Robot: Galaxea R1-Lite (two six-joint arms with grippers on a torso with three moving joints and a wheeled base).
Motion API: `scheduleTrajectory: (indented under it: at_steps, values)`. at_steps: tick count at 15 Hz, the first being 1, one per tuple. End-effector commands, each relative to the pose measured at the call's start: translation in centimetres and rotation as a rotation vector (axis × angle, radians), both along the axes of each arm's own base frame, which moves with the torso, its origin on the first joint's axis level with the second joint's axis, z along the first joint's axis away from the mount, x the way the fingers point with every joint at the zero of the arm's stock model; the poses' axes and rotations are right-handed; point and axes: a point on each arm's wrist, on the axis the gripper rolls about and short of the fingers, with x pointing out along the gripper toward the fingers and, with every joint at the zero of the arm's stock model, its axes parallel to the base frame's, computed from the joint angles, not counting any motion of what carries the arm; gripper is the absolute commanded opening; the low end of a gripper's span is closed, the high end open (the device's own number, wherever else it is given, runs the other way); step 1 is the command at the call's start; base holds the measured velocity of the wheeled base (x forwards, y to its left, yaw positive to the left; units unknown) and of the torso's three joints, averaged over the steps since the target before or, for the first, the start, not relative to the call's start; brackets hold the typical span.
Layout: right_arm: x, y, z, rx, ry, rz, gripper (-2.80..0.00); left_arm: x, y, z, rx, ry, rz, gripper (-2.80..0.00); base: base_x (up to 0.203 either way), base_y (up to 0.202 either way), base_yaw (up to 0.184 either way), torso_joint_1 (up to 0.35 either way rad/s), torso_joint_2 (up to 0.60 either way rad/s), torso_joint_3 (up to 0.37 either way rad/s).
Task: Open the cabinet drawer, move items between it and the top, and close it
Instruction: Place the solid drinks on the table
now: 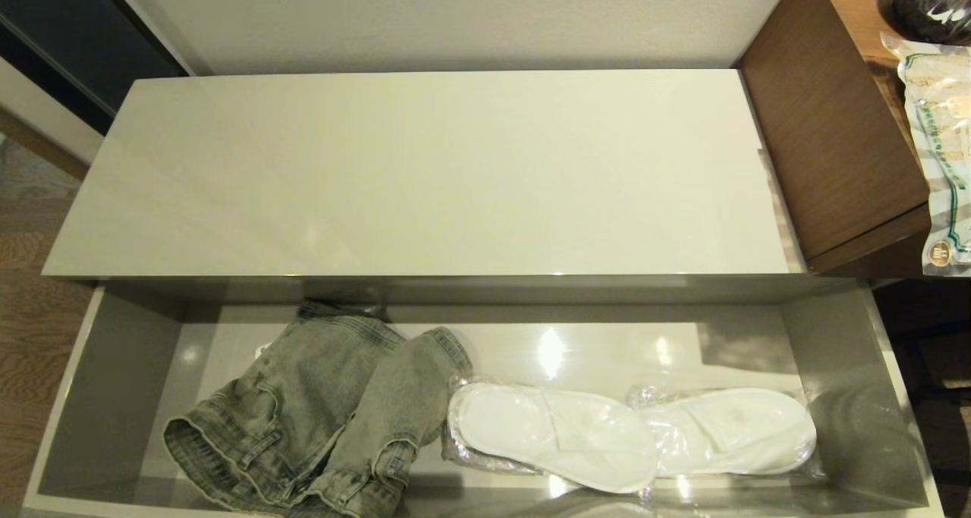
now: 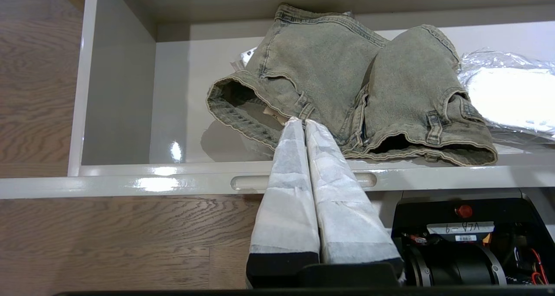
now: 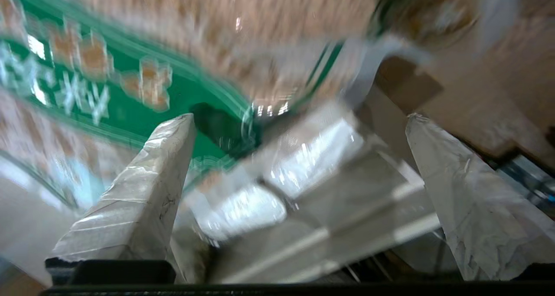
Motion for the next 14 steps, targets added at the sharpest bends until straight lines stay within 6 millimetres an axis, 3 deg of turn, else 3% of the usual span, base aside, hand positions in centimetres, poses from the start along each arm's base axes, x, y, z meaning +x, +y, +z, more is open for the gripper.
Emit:
scheduleTrajectory:
  at_steps: [1, 14]
  values:
    - [-0.07, 0.17, 0.01, 0.018, 0.016, 0.031, 0.00, 0.00, 0.00, 0.00, 0.000, 0.000, -0.001, -2.80, 0.000, 0.000, 0.000, 0.000, 0.00, 0.000]
    - [-0.06, 0.13, -0.11, 0.018, 0.014, 0.034, 0.00, 0.00, 0.00, 0.00, 0.000, 0.000, -0.001, -2.80, 0.000, 0.000, 0.000, 0.000, 0.00, 0.000]
